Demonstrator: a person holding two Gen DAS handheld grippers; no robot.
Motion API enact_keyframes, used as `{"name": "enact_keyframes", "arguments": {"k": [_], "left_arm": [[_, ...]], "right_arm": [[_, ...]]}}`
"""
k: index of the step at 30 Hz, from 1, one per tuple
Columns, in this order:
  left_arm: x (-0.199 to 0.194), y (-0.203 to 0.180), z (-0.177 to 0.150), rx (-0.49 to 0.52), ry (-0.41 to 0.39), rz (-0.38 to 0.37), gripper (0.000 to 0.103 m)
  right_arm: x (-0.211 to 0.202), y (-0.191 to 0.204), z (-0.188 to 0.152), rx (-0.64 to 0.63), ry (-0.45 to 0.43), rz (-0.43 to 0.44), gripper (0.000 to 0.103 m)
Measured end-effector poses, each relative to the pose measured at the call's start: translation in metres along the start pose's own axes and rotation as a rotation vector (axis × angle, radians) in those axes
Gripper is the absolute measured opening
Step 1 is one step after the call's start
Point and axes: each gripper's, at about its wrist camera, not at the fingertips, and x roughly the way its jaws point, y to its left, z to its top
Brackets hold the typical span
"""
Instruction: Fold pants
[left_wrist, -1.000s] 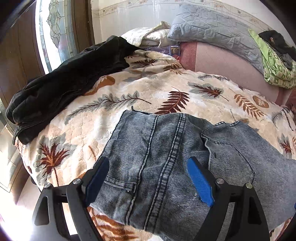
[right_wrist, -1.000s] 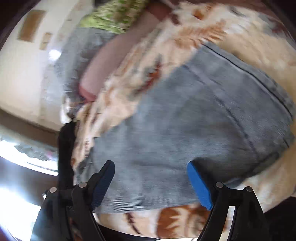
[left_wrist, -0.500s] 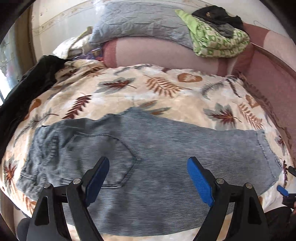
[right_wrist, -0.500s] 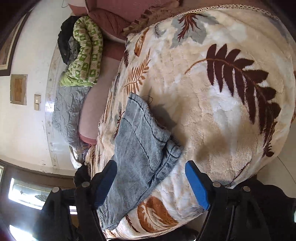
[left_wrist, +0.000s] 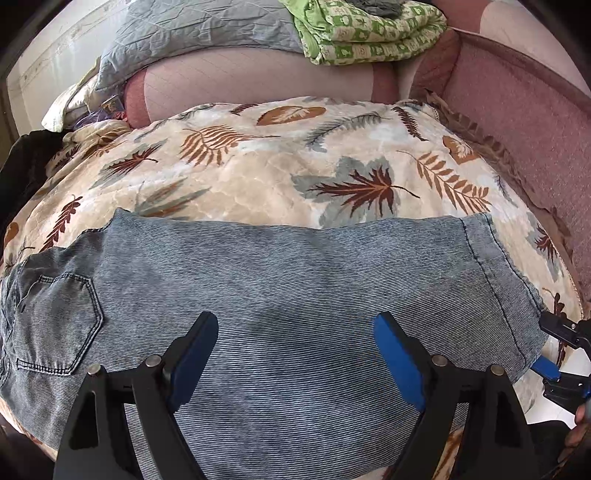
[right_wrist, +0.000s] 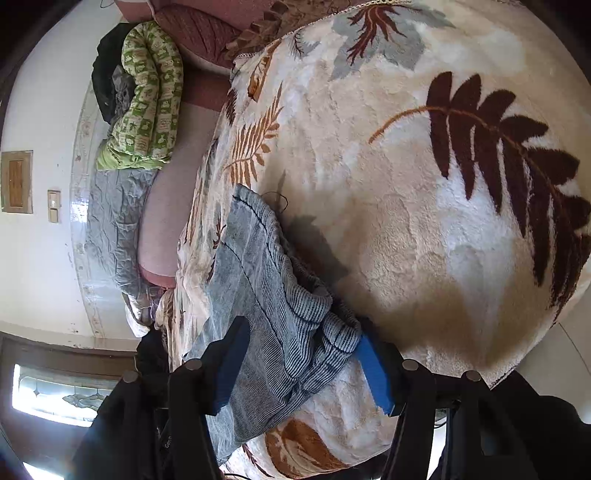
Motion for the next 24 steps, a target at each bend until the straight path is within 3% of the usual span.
{"name": "enact_keyframes", "arguments": {"k": [4,7,10,14,15,17,19,20,21,22,24], "left_arm": [[0.029,-0.021,-0.008,0.121,0.078,0.132,0.087],[0.027,-0.027,-0.011,0.172,0.041,0.174,0.091],[0.019,-0.024,-0.007,0.182,0.039,0.155,0.090],[0.003,-0.006,-0.005,0.103,-0.028,0.140,0.090],[0.005,-0.004,-0.006,0.100,-0.022,0.149,0.090],[0.027,-0.002,-0.011,0.122,0.072,0.165,0.091],[0.029,0.001,-0.014,0.101,0.040,0.147,0.092],[0.030,0.002,-0.015,0.095,0.042,0.145,0.092],[0.030,0.003,-0.015,0.086,0.043,0.140,0.092],[0.031,0.004,-0.015,0.080,0.045,0.135,0.093],[0.032,0.004,-0.015,0.076,0.047,0.130,0.093]], "right_arm": [[-0.001,-0.004,0.000,-0.002,-0.002,-0.003,0.049],[0.000,-0.005,0.000,-0.012,-0.004,-0.016,0.042],[0.001,-0.004,0.000,-0.026,-0.005,-0.031,0.040],[0.001,-0.003,-0.001,-0.024,-0.008,-0.036,0.040],[0.001,-0.004,0.000,-0.014,-0.008,-0.031,0.040],[0.001,-0.007,0.001,0.010,-0.004,-0.022,0.040],[0.002,-0.005,0.002,0.004,0.000,-0.036,0.040],[0.002,-0.002,0.002,-0.010,-0.003,-0.046,0.037],[0.003,0.001,0.001,-0.025,-0.002,-0.056,0.023],[0.004,0.003,0.001,-0.036,0.000,-0.063,0.018],[0.003,0.012,0.001,-0.078,-0.006,-0.089,0.017]]}}
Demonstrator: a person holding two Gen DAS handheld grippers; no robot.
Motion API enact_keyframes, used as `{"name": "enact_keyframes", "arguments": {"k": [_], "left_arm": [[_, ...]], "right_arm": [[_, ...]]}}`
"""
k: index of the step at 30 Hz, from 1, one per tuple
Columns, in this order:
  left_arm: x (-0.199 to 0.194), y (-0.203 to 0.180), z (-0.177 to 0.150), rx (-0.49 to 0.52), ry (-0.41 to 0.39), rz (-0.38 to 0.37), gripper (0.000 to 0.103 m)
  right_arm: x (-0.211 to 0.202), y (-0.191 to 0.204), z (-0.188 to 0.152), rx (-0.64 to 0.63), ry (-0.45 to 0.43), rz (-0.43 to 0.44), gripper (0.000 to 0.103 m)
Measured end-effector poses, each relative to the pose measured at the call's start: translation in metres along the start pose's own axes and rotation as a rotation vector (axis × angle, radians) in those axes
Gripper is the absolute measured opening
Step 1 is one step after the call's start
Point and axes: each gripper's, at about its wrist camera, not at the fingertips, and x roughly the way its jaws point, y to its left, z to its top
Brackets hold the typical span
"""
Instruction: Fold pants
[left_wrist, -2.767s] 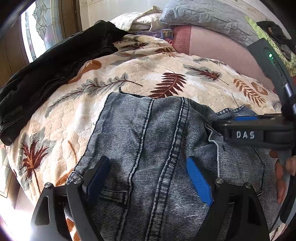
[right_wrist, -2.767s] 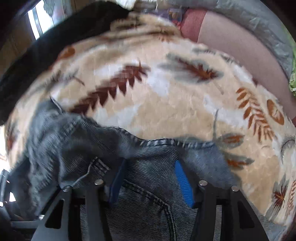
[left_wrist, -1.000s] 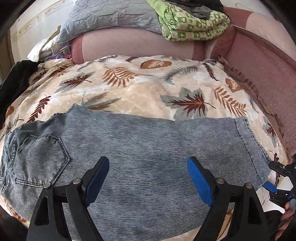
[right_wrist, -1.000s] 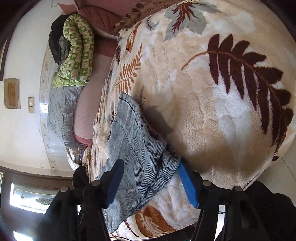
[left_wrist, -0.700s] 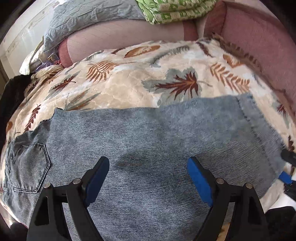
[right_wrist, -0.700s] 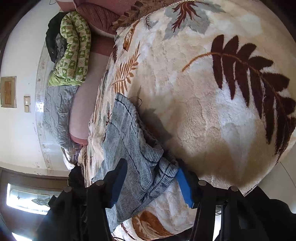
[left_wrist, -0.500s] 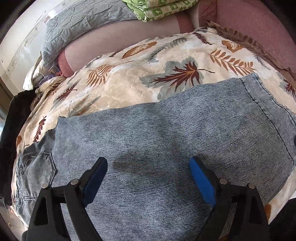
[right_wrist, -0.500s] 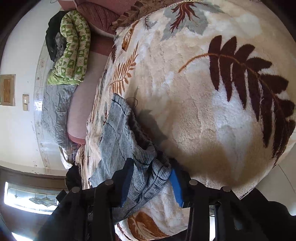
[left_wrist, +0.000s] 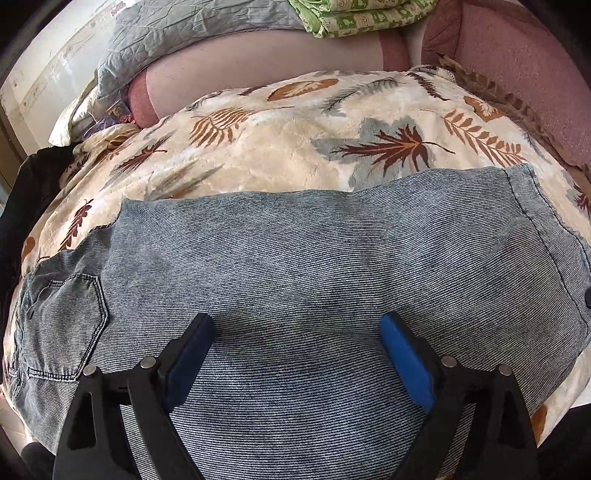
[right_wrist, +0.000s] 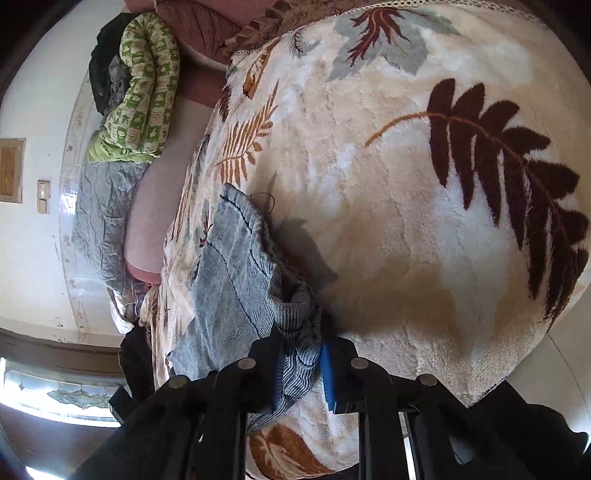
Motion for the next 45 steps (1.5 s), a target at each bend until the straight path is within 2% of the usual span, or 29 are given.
{"name": "enact_keyframes", "arguments": {"k": [6,9,23,28,31,34,36,41,45], "left_arm": [[0.002,0.001,-0.003,-0.011,-0.015,-0.011,0.093],[0.001,0.002,-0.004,-0.015,-0.024,-0.012,0.093],[0.001,0.004,-0.003,-0.029,-0.017,-0.027,0.093],[0.002,0.006,-0.001,-0.034,-0.008,-0.039,0.093],[-0.001,0.016,0.001,-0.079,-0.001,-0.099,0.092],[-0.015,0.042,-0.001,-0.186,-0.019,-0.194,0.081],[-0.029,0.070,-0.007,-0.277,-0.054,-0.226,0.081],[-0.063,0.151,-0.034,-0.435,-0.137,-0.181,0.081],[-0.076,0.209,-0.060,-0.531,-0.159,-0.101,0.081]], "right_arm": [[-0.002,0.012,-0.001,-0.069,-0.007,-0.066,0.017],[0.001,0.005,0.000,-0.031,0.004,-0.054,0.016],[0.000,0.013,-0.004,-0.076,-0.018,-0.091,0.017],[-0.011,0.048,-0.008,-0.199,-0.051,-0.093,0.016],[-0.020,0.088,-0.014,-0.307,-0.081,-0.078,0.016],[-0.021,0.142,-0.034,-0.451,-0.086,-0.055,0.016],[-0.017,0.180,-0.057,-0.559,-0.081,-0.026,0.016],[0.017,0.261,-0.141,-0.833,-0.011,0.048,0.016],[0.076,0.272,-0.211,-0.956,0.135,0.054,0.016]]}}
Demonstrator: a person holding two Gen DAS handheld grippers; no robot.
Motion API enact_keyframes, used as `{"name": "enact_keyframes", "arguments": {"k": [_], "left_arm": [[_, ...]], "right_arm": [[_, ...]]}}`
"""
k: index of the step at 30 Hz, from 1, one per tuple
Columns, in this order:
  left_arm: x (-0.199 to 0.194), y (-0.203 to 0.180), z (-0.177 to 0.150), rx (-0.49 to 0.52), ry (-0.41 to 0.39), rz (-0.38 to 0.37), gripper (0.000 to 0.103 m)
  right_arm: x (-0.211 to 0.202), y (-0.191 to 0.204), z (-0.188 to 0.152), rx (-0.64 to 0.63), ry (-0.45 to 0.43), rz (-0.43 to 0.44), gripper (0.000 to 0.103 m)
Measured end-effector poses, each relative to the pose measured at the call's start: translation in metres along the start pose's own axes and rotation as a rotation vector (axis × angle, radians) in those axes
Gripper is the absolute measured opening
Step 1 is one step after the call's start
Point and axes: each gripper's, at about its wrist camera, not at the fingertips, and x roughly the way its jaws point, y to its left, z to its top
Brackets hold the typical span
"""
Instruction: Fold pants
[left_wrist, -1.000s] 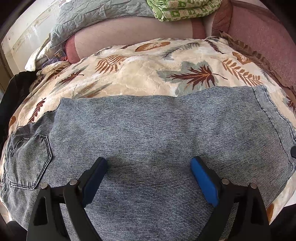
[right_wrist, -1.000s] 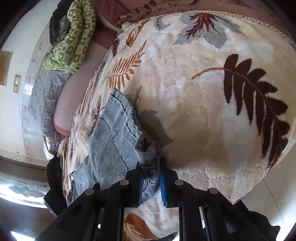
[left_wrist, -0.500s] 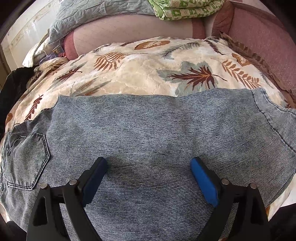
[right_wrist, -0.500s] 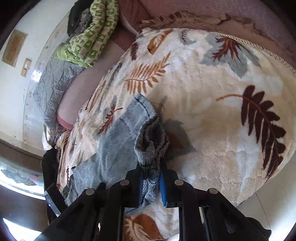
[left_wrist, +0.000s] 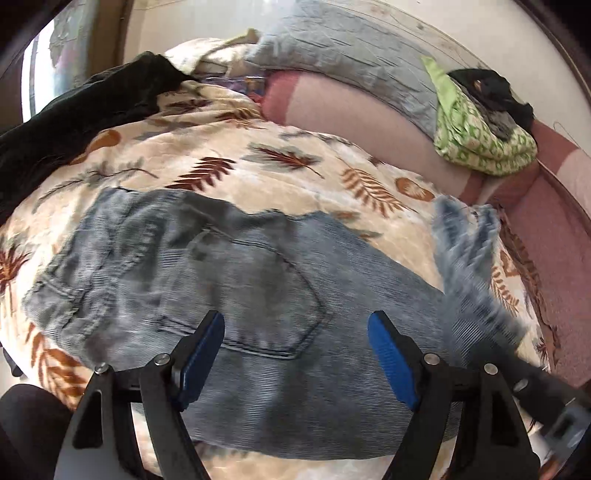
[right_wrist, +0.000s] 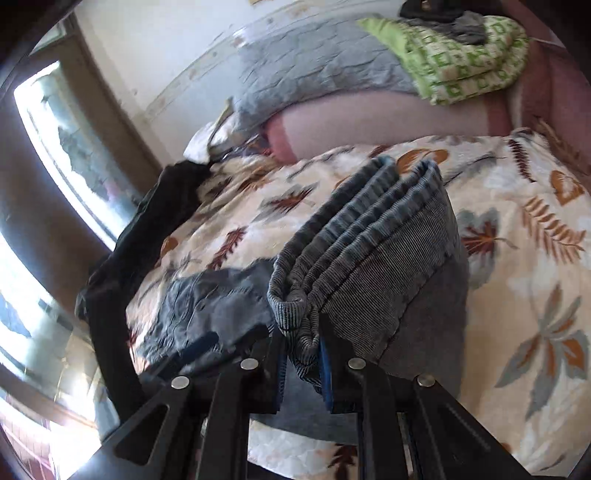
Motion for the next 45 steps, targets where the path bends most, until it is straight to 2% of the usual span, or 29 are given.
{"name": "enact_keyframes", "arguments": {"k": [4,8,12,14,16,18,21,22,25,30,32,34,35,36,37,38,40,42,45], "left_arm": [[-0.005,0.029,0.000,-0.012,0.000,0.044,0.081],[-0.003,0.025,0.002,0.009,0.007,0.035,0.081],[-0.006,0.005,0.008,0.044,-0.001,0.003,0.081],[-0.009,-0.005,0.009,0.062,-0.005,-0.011,0.081],[-0.012,-0.018,0.008,0.093,-0.009,-0.022,0.081],[-0.012,-0.031,0.006,0.125,-0.009,-0.042,0.081],[-0.006,-0.050,0.002,0.163,0.012,-0.065,0.081],[-0.003,-0.055,-0.001,0.172,0.019,-0.068,0.081],[0.006,-0.063,-0.010,0.183,0.051,-0.079,0.081],[0.034,-0.062,-0.033,0.231,0.144,0.002,0.081],[0.048,-0.057,-0.042,0.255,0.195,0.036,0.081],[0.047,-0.059,-0.047,0.293,0.166,0.045,0.081],[0.047,-0.061,-0.049,0.306,0.164,0.053,0.081],[0.047,-0.061,-0.049,0.309,0.162,0.054,0.081],[0.047,-0.060,-0.049,0.307,0.161,0.052,0.081],[0.047,-0.059,-0.049,0.307,0.160,0.048,0.081],[0.047,-0.059,-0.051,0.318,0.154,0.045,0.081],[0.047,-0.059,-0.052,0.328,0.145,0.044,0.081],[0.048,-0.060,-0.051,0.330,0.145,0.049,0.082]], "right_arm": [[0.071,0.007,-0.042,0.001,0.166,0.022,0.017],[0.076,-0.010,-0.047,0.092,0.171,0.102,0.019],[0.076,-0.034,-0.046,0.225,0.198,0.229,0.020],[0.067,-0.049,-0.045,0.310,0.195,0.330,0.030],[0.052,-0.063,-0.042,0.390,0.165,0.439,0.064],[0.032,-0.078,-0.037,0.428,0.112,0.496,0.078],[0.010,-0.106,-0.028,0.471,0.080,0.536,0.080],[0.003,-0.119,-0.025,0.493,0.051,0.527,0.080],[-0.010,-0.159,-0.016,0.534,0.001,0.366,0.080],[0.018,-0.202,0.006,0.552,0.066,0.225,0.077],[0.036,-0.212,0.019,0.542,0.104,0.214,0.065],[0.059,-0.218,0.032,0.539,0.152,0.169,0.049],[0.070,-0.219,0.037,0.531,0.171,0.129,0.046],[0.082,-0.219,0.040,0.512,0.209,0.098,0.038],[0.090,-0.218,0.042,0.504,0.229,0.096,0.023],[0.093,-0.213,0.046,0.469,0.237,0.074,0.022],[0.087,-0.199,0.056,0.376,0.209,0.032,0.012],[0.076,-0.188,0.063,0.316,0.152,-0.024,0.012],[0.093,-0.177,0.053,0.220,0.195,-0.167,0.012]]}}
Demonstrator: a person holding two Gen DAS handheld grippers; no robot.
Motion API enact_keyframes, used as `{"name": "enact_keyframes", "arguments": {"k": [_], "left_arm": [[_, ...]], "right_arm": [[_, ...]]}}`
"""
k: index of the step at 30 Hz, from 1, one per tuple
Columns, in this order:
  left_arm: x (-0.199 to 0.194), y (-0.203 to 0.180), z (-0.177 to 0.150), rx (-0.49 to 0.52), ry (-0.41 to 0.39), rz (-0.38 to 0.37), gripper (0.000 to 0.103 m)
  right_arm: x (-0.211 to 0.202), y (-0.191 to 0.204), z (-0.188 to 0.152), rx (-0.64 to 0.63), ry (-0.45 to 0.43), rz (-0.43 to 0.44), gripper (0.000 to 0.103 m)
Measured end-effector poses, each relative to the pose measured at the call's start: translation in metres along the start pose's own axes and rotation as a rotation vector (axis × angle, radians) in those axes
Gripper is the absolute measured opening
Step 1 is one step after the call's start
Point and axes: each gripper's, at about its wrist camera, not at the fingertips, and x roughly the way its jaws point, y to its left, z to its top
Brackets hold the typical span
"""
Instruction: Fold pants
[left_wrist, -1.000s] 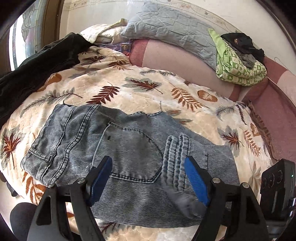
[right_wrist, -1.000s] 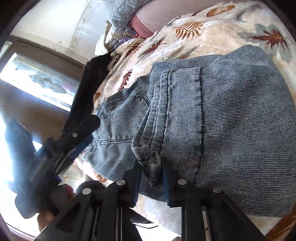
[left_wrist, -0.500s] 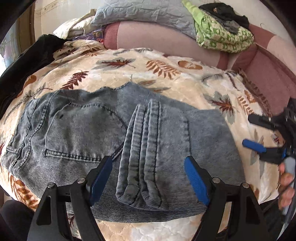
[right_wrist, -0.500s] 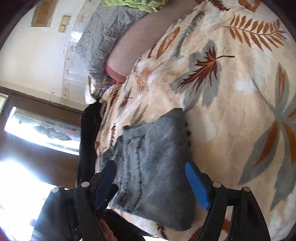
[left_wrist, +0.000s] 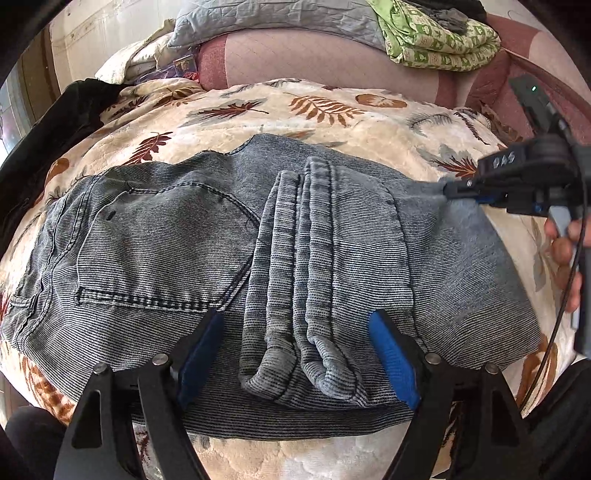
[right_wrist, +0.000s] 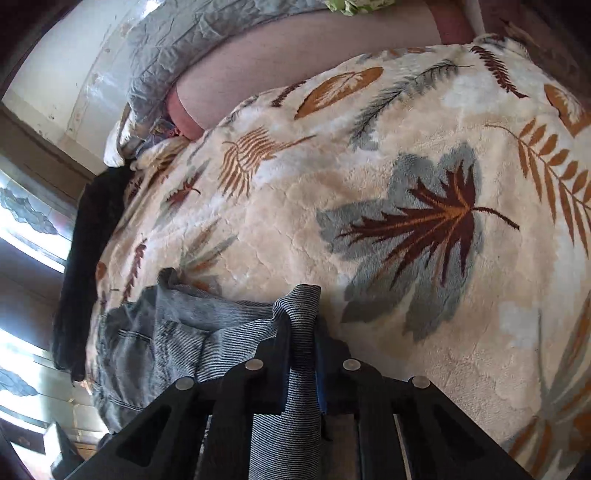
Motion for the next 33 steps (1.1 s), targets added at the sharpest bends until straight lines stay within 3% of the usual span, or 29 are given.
{"name": "enact_keyframes", "arguments": {"k": [1,3,5,7,9,13,15,18,21,24,27,33], "left_arm": [[0.000,0.000,0.000,0.001,0.002,0.002,0.082],[-0.001,0.000,0.002,0.000,0.008,0.002,0.082],[-0.004,0.003,0.005,-0.018,0.011,-0.017,0.082],[-0.012,0.009,0.009,-0.047,-0.022,-0.026,0.082],[-0.017,0.016,0.016,-0.073,-0.048,-0.021,0.082],[-0.011,0.027,0.025,-0.103,-0.023,-0.017,0.082],[0.001,0.027,0.022,-0.090,0.028,0.001,0.082],[0.005,0.017,0.016,0.000,0.004,0.050,0.082],[-0.005,0.022,0.018,-0.052,0.008,0.021,0.082],[-0.028,0.019,0.010,-0.032,-0.069,0.014,0.082],[-0.029,0.015,-0.004,-0.009,-0.047,-0.004,0.082],[-0.021,0.018,-0.018,-0.029,-0.052,-0.034,0.082]], "right_arm": [[0.005,-0.002,-0.005,-0.004,-0.007,-0.019,0.017],[-0.003,-0.009,-0.007,0.051,-0.033,0.040,0.021],[-0.022,-0.021,-0.013,0.123,-0.050,0.083,0.039],[-0.050,-0.020,-0.025,0.116,-0.091,0.136,0.040],[-0.072,-0.018,-0.045,0.145,-0.095,0.249,0.040],[-0.066,-0.012,-0.092,0.246,0.026,0.465,0.040],[-0.044,-0.013,-0.112,0.263,0.103,0.435,0.040],[-0.035,-0.026,-0.128,0.304,0.085,0.429,0.024],[-0.044,-0.023,-0.121,0.289,0.106,0.419,0.027],[-0.064,-0.008,-0.105,0.204,0.058,0.380,0.032],[-0.076,0.015,-0.076,0.113,0.026,0.366,0.039],[-0.035,0.090,-0.009,-0.083,0.157,0.316,0.039]]}}
